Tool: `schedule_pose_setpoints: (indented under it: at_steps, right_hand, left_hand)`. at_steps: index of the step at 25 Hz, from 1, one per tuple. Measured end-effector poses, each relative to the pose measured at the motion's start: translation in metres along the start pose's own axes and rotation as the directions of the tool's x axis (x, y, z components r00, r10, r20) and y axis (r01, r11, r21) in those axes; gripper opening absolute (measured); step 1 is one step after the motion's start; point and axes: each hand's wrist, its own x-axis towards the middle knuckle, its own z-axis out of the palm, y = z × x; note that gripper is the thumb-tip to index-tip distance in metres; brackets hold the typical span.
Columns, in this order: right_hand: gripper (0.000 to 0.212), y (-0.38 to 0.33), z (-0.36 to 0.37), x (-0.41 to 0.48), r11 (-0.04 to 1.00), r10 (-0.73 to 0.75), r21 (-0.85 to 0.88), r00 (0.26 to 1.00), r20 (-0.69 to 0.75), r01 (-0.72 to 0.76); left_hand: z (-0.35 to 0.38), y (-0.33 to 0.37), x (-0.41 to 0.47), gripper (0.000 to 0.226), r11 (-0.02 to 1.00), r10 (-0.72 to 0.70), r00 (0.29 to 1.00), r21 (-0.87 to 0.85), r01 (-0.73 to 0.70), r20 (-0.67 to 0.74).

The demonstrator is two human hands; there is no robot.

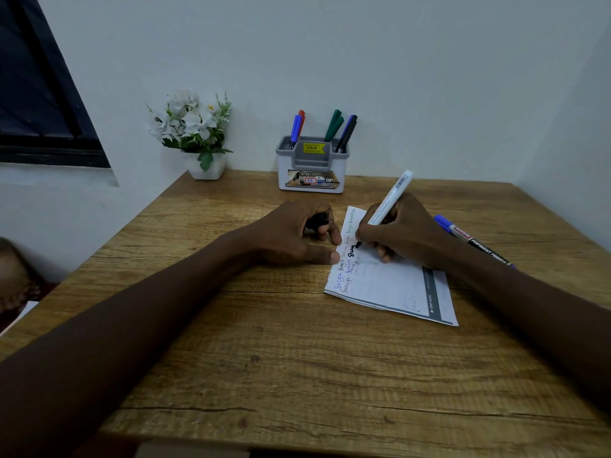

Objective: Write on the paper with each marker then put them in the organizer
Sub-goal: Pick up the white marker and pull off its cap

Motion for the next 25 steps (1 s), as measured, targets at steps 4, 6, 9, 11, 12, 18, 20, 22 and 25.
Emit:
schedule_pose_setpoints:
  at_steps: [4,6,9,11,12,18,20,22,25]
  right_hand:
    - [0.02,-0.001,0.001,0.001,1.0,0.005,0.014,1.0,-0.024,-0.005]
    - [0.023,0.0,0.001,0.002,0.999,0.016,0.034,1.0,-0.027,-0.015]
    - [0.025,0.003,0.001,0.005,0.998,0.027,0.058,0.999,-0.025,-0.026]
    - [0.023,0.004,0.001,0.005,0.997,0.025,0.069,0.999,-0.033,-0.022]
    - [0.022,0.005,0.001,0.006,0.997,0.024,0.076,0.999,-0.039,-0.021]
    - [0.033,0.002,-0.006,0.006,0.934,-0.012,0.352,0.992,-0.128,0.057]
    - [0.038,-0.001,-0.008,0.004,0.921,-0.051,0.374,0.985,-0.163,0.109]
    - [0.035,0.001,-0.009,0.003,0.9,-0.067,0.408,0.974,-0.218,0.154]
    - [0.012,0.001,-0.006,0.002,0.784,-0.029,0.607,0.985,-0.171,0.128]
  left_hand:
    - [0.001,-0.001,0.0,0.033,1.0,-0.003,1.0,0.007,0.003,-0.01]
    - [0.0,-0.001,0.0,0.033,1.0,0.001,1.0,0.01,-0.001,-0.007]
    - [0.001,-0.001,0.0,0.033,1.0,-0.007,1.0,0.01,0.007,-0.01]
    - [0.001,-0.001,0.001,0.033,1.0,-0.013,1.0,0.016,0.013,-0.008]
    - [0.001,-0.001,0.002,0.034,1.0,-0.015,1.0,0.021,0.015,-0.007]
    - [0.001,0.004,-0.001,0.021,0.998,-0.066,0.997,0.013,0.067,-0.046]
    - [0.003,0.005,0.0,0.03,0.994,-0.105,0.986,0.016,0.108,-0.126]
    - [0.003,0.002,0.001,0.026,0.993,-0.092,0.981,0.053,0.102,-0.171]
    - [0.003,-0.003,0.001,0.016,0.978,0.006,0.98,0.206,0.035,-0.198]
